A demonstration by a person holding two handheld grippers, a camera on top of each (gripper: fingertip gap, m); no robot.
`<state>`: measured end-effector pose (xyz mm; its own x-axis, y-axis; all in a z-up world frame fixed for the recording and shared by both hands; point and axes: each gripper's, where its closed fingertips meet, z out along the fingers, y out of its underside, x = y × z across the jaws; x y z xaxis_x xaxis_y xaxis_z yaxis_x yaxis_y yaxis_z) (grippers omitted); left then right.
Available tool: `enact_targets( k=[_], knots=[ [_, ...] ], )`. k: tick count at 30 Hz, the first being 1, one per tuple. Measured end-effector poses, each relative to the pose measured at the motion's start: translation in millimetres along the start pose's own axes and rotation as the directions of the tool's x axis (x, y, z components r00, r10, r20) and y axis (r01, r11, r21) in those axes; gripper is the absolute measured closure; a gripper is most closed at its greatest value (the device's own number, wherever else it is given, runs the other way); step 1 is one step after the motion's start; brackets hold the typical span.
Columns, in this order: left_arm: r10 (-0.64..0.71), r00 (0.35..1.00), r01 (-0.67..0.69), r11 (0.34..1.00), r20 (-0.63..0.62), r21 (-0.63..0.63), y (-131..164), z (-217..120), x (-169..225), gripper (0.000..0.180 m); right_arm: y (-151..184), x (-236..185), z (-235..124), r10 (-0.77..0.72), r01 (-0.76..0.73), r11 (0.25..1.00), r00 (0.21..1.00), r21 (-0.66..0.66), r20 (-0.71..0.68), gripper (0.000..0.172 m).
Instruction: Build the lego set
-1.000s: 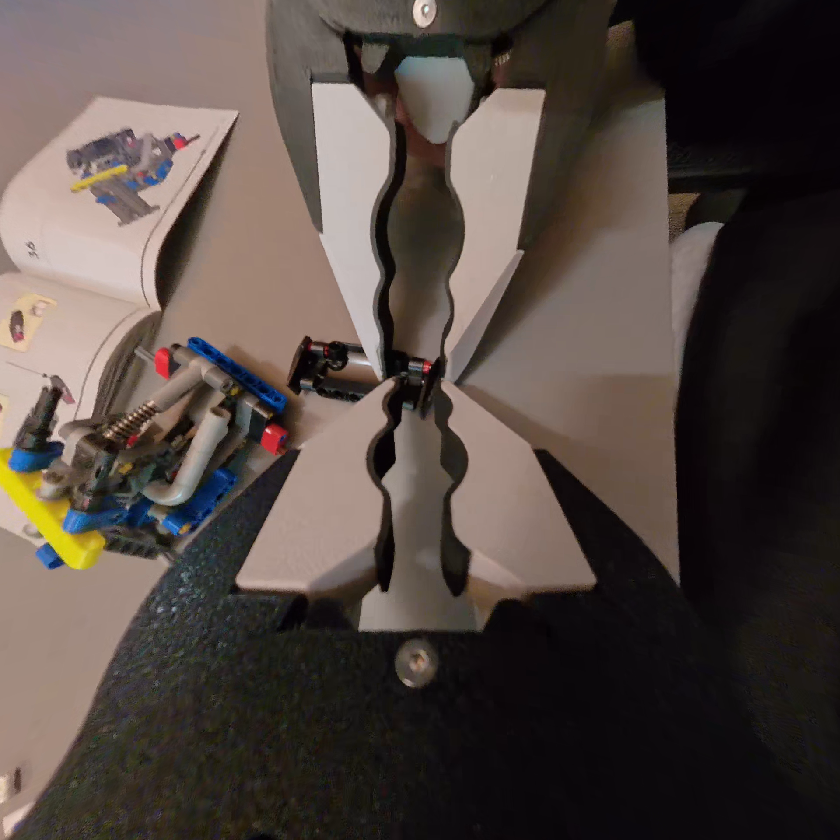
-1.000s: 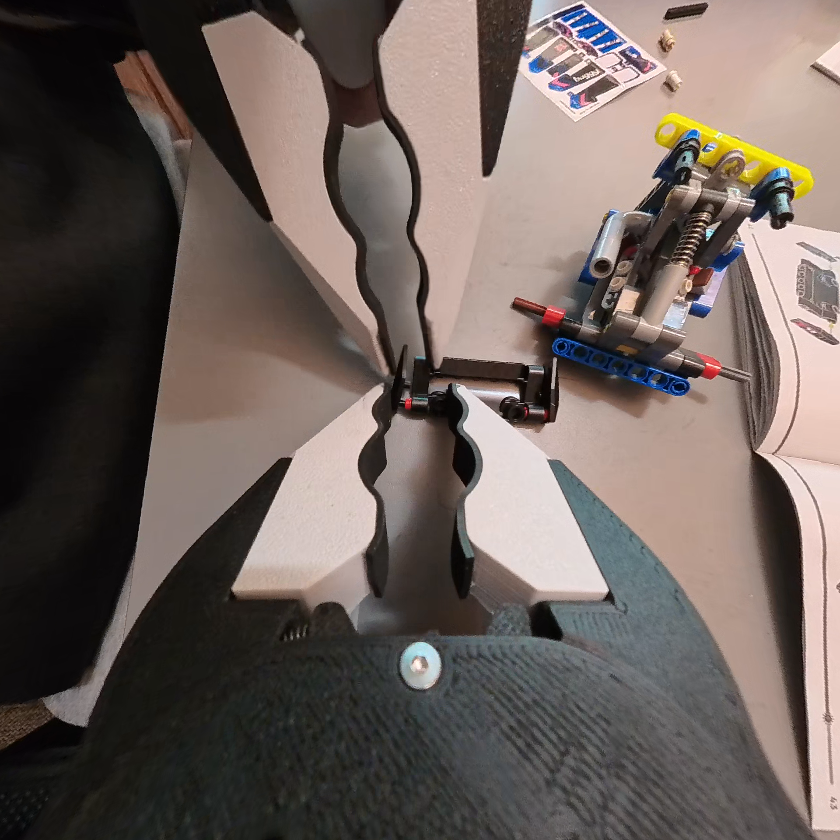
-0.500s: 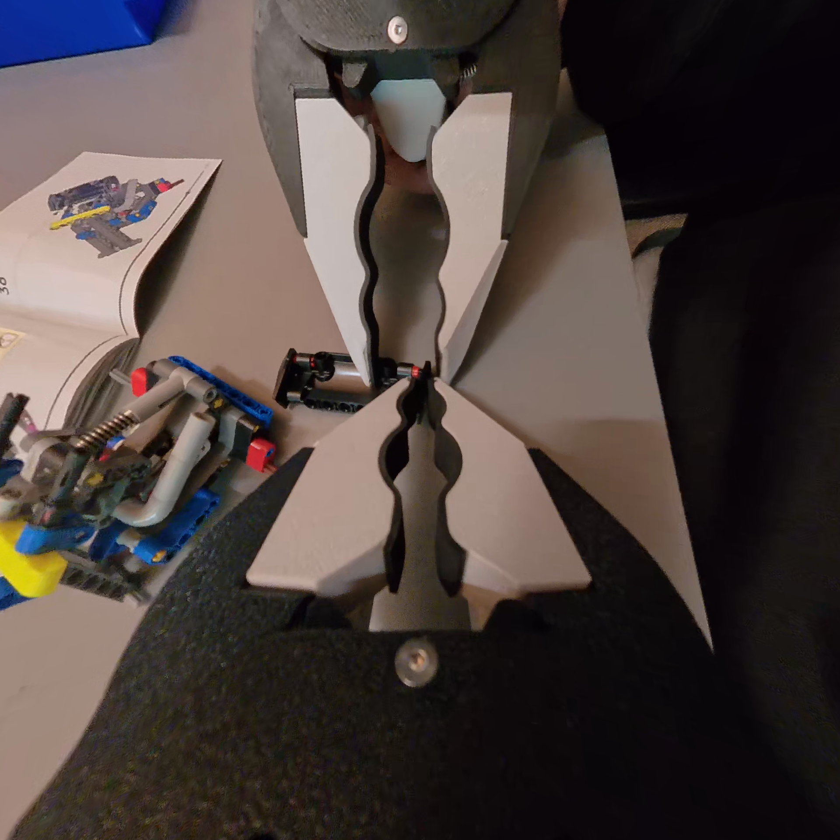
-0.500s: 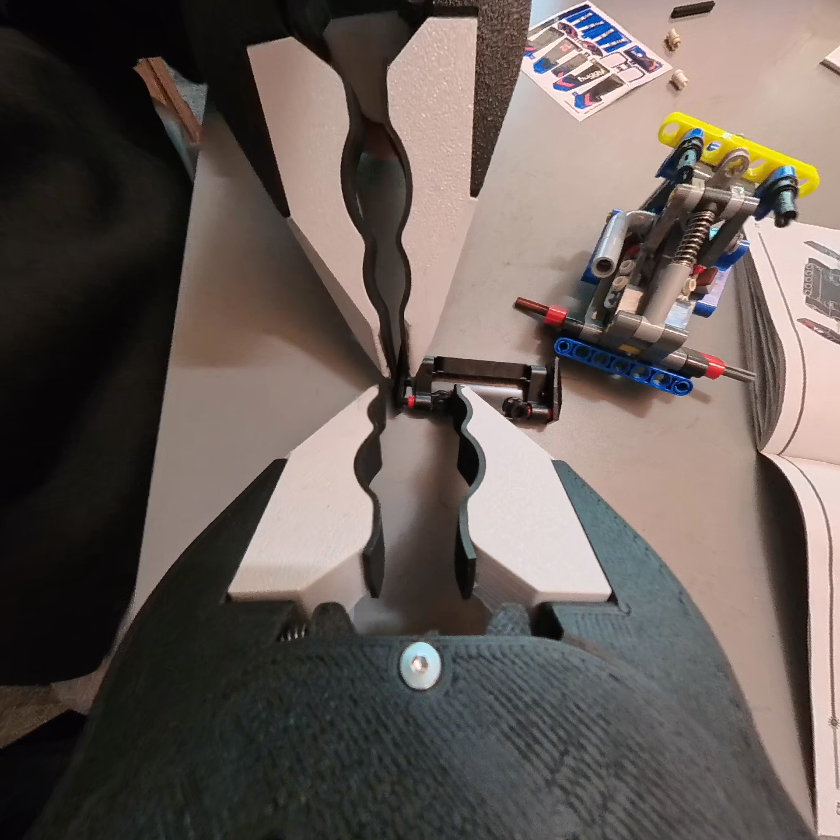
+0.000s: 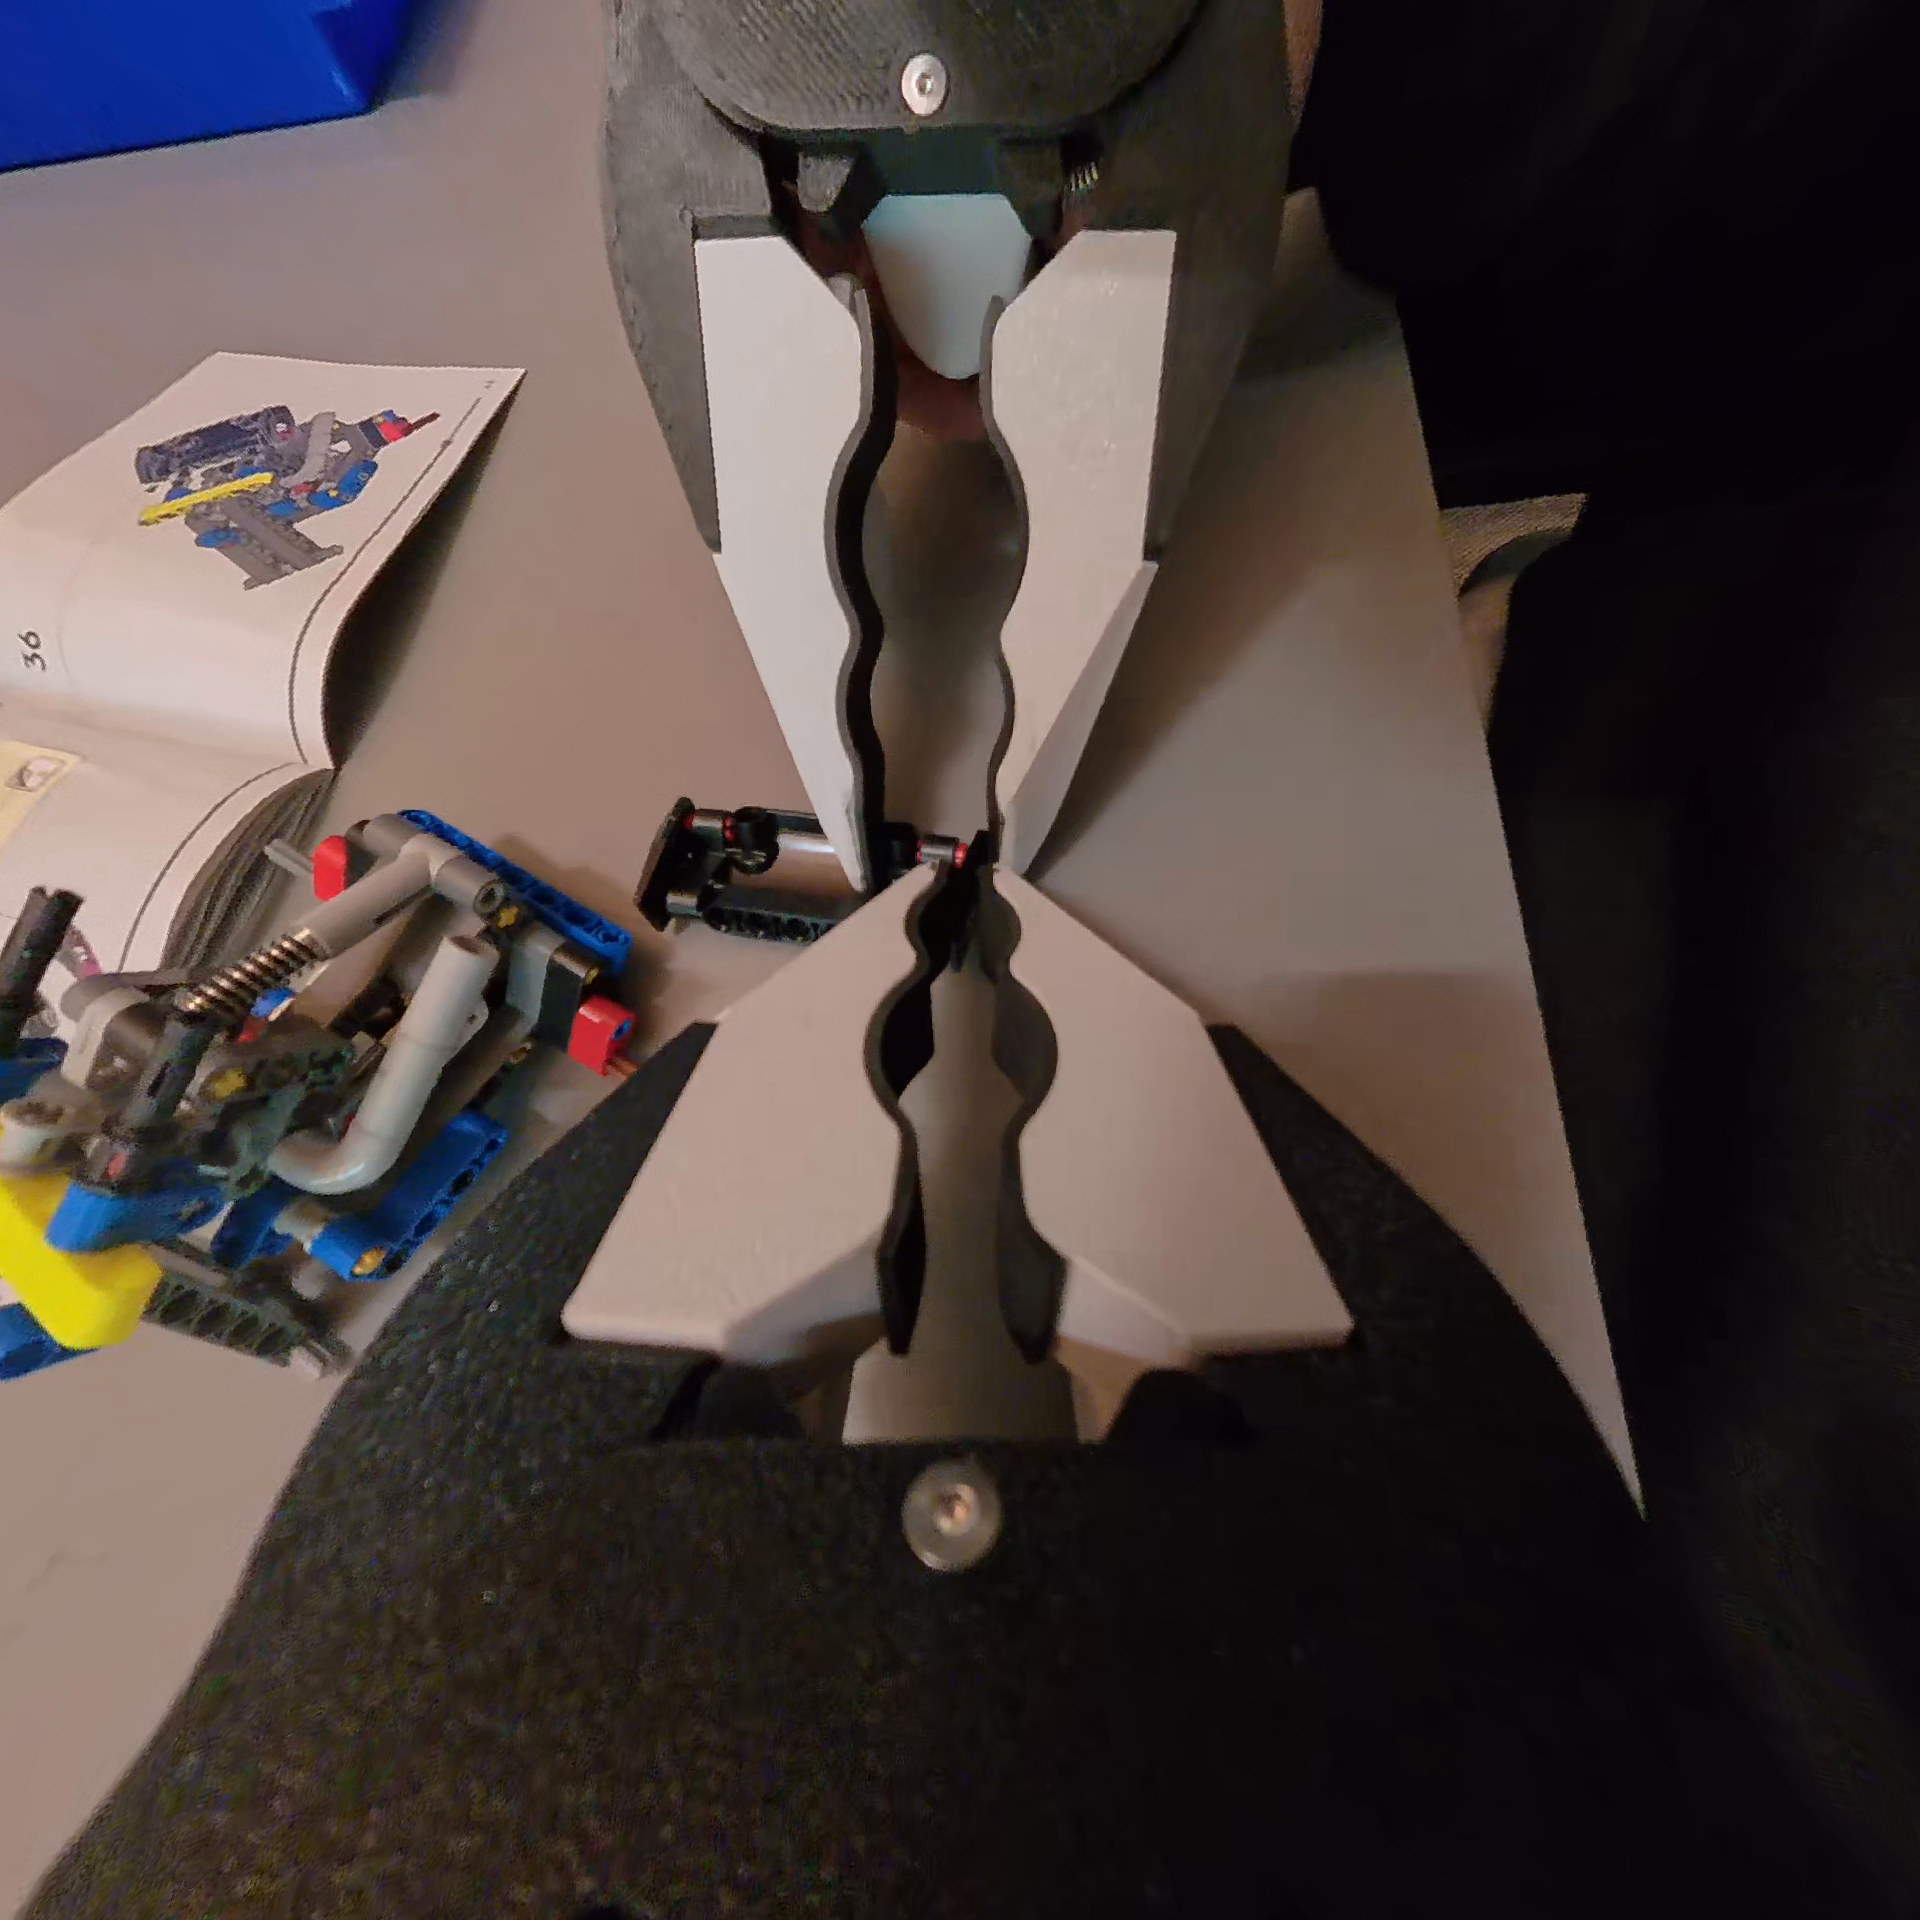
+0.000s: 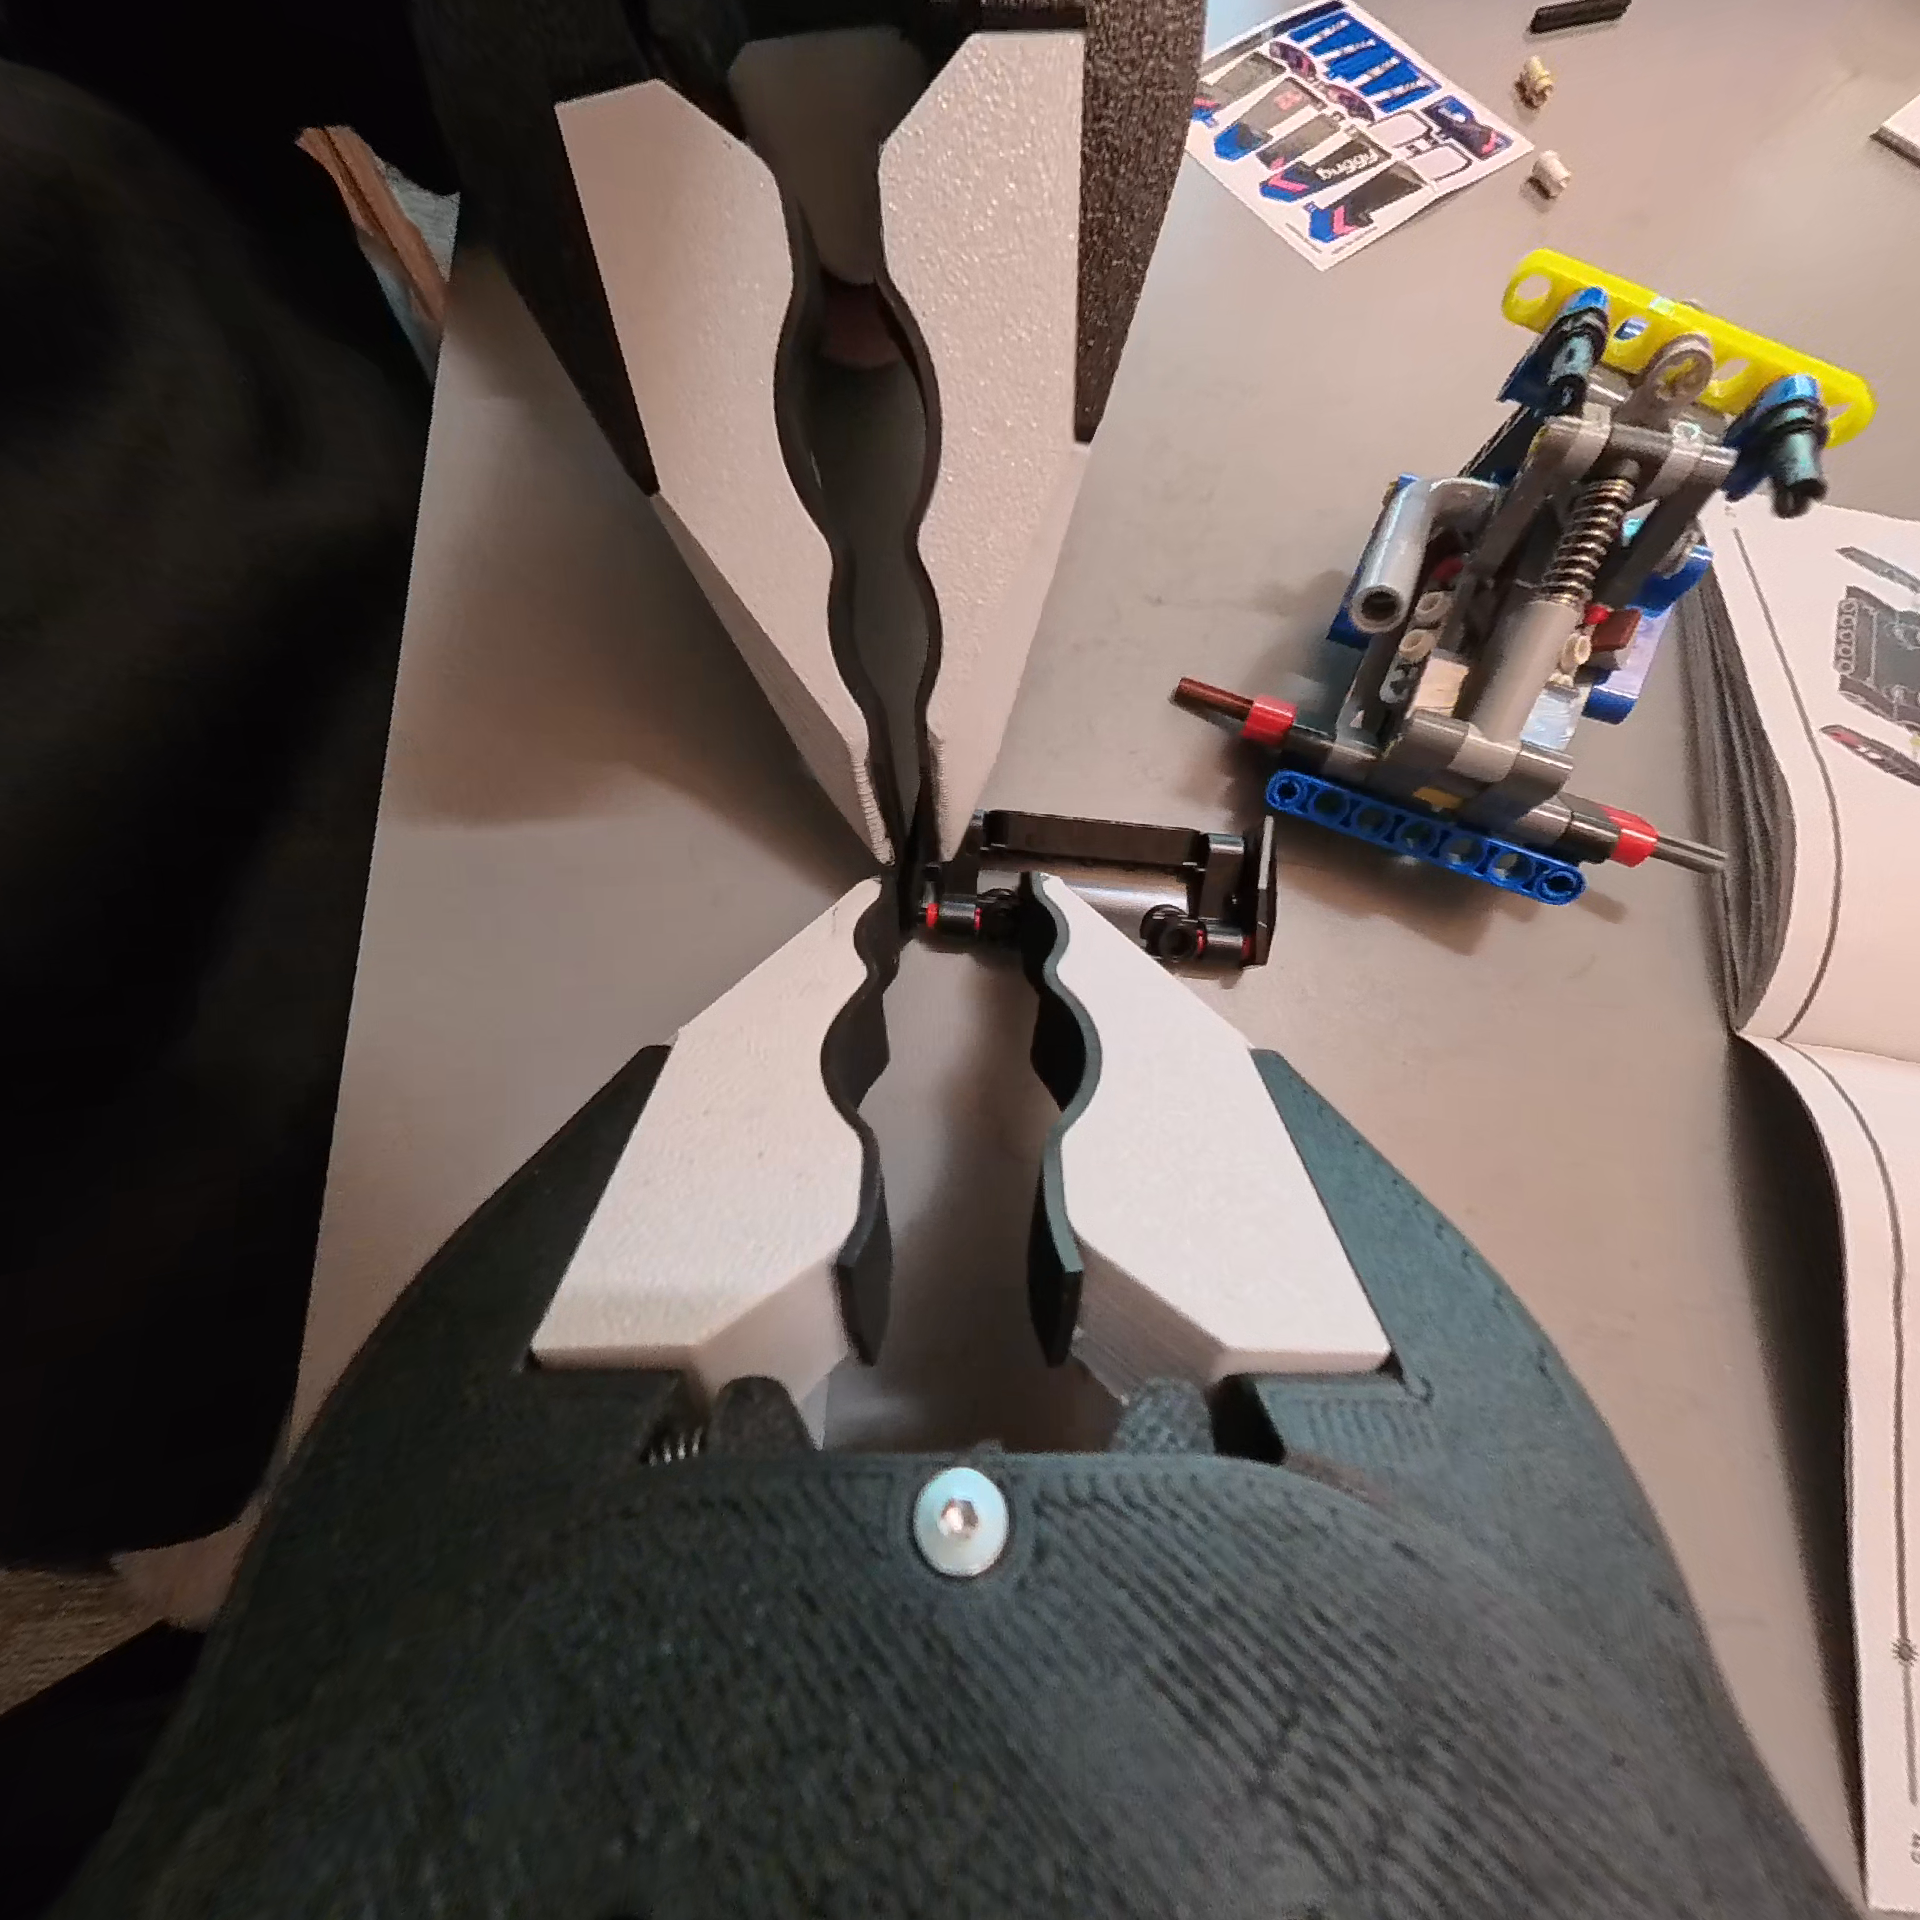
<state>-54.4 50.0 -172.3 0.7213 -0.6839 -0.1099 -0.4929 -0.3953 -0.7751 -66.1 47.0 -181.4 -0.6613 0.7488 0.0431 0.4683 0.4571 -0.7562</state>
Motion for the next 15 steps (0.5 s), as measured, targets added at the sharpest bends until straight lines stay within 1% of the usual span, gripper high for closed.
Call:
enact_targets(
  k=[6,11,15],
  knots=[
    [0.03,0.999,-0.03,0.999,0.021,-0.013,0.1,-0.3,-0.4,0.179,-0.3,-1.2,0.3,-0.01,0.01,1.0,1.0,0.001,0.002,0.153],
    [0.002,1.0,-0.002,1.0,0.029,0.001,-0.2,-0.3,-0.4,0.179,-0.3,-1.2,0.4,-0.009,0.009,1.0,1.0,0.001,0.004,0.153],
    [0.029,0.998,-0.029,1.0,0.048,0.002,0.0,-0.5,-0.5,0.179,-1.2,-0.9,0.4,-0.022,0.022,1.0,1.0,0.003,-0.006,0.154]
  ],
)
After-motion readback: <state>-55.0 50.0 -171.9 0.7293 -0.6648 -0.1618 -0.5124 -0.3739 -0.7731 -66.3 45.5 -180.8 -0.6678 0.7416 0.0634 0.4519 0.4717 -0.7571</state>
